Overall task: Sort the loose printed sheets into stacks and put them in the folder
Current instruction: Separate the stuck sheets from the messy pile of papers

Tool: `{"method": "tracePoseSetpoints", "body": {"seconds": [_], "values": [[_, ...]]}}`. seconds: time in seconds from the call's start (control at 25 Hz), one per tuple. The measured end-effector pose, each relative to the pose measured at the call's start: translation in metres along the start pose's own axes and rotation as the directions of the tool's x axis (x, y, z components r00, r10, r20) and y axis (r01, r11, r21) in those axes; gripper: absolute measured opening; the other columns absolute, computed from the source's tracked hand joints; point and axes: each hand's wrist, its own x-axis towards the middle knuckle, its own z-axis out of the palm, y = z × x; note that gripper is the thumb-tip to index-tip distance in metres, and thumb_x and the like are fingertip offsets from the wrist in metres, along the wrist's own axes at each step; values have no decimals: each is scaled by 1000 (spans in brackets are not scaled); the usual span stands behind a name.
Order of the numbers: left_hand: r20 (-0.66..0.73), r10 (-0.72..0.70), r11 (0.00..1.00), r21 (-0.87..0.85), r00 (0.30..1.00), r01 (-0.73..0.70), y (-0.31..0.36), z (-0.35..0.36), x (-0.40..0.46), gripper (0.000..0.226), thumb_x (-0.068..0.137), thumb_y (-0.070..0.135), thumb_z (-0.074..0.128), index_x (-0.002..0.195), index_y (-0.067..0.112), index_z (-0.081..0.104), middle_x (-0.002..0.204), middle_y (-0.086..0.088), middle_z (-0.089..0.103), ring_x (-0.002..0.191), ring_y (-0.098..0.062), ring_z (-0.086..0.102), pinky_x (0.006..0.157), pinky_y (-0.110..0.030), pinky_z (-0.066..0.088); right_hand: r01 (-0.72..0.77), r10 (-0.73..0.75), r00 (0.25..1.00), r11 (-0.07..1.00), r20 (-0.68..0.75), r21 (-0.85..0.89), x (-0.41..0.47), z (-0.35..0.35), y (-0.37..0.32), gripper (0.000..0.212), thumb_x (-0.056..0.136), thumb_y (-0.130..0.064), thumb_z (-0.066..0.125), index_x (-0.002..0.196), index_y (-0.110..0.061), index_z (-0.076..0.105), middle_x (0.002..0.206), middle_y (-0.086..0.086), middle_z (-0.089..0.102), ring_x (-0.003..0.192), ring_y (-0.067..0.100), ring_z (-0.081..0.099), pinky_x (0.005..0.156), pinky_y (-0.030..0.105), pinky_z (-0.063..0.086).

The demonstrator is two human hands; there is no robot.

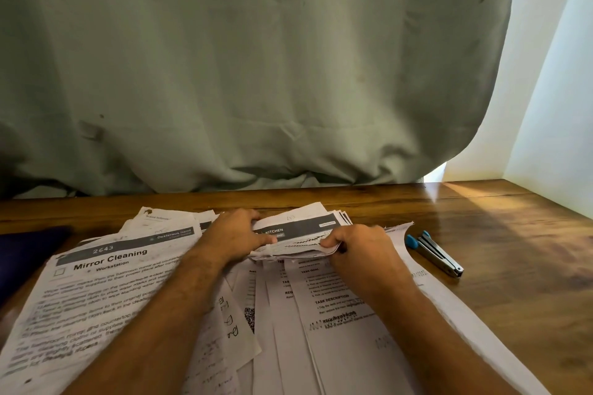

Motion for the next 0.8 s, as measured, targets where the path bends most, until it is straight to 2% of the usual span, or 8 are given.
{"method": "tracePoseSetpoints", "body": {"seconds": [0.16,0.28,0.44,0.52,0.6,0.64,0.68,0.8], "values": [[-26,6,997,-82,1000,-8,2,2,4,46,80,45,80,120,27,65,122,3,68,100,-10,58,80,-26,46,24,-23,1000,998,19,-61,2,0,2,27,94,-24,62,119,-35,66,127,-4,63,118,17,54,99,34,50],[-29,16,1000,6,999,-16,6,3,6,38,81,49,78,112,36,61,116,8,66,115,-17,50,96,-37,47,37,-39,998,998,-47,-52,2,0,9,20,93,-26,63,109,-36,70,117,-7,66,106,11,56,91,30,53],[5,98,974,203,995,-97,10,-2,14,52,87,44,73,133,34,51,132,8,61,129,-18,49,120,-45,25,44,-47,999,995,-27,-85,4,0,8,20,93,-26,63,108,-37,70,110,-8,66,97,10,56,86,28,55],[68,106,952,282,992,-121,15,-11,23,48,89,37,73,133,32,54,130,5,63,121,-18,54,113,-42,37,56,-58,998,993,-10,-107,6,-1,6,21,93,-25,63,110,-36,70,111,-9,67,95,9,55,86,28,55],[178,50,961,260,983,-96,23,-20,31,42,85,45,75,122,28,62,116,3,66,106,-18,60,92,-35,52,54,-54,999,991,5,-122,7,0,5,24,94,-25,62,114,-36,69,115,-7,66,93,9,51,85,29,53],[230,18,964,255,973,-78,28,-23,34,43,83,48,75,118,26,63,111,3,67,100,-18,61,83,-32,53,49,-48,999,991,13,-123,7,0,5,25,94,-25,62,116,-36,68,117,-6,65,95,10,51,86,29,53],[269,-8,965,255,963,-64,33,-25,37,43,83,48,75,117,24,65,109,2,67,98,-19,62,80,-31,54,45,-43,999,991,21,-123,7,0,5,27,94,-25,62,118,-35,67,119,-4,64,97,12,51,87,30,52],[333,-41,964,260,942,-51,41,-27,45,39,85,43,76,114,19,66,110,-2,69,99,-20,65,88,-33,56,32,-28,999,993,38,-116,10,0,2,29,94,-26,63,122,-34,65,118,-2,64,90,12,49,87,31,52]]}}
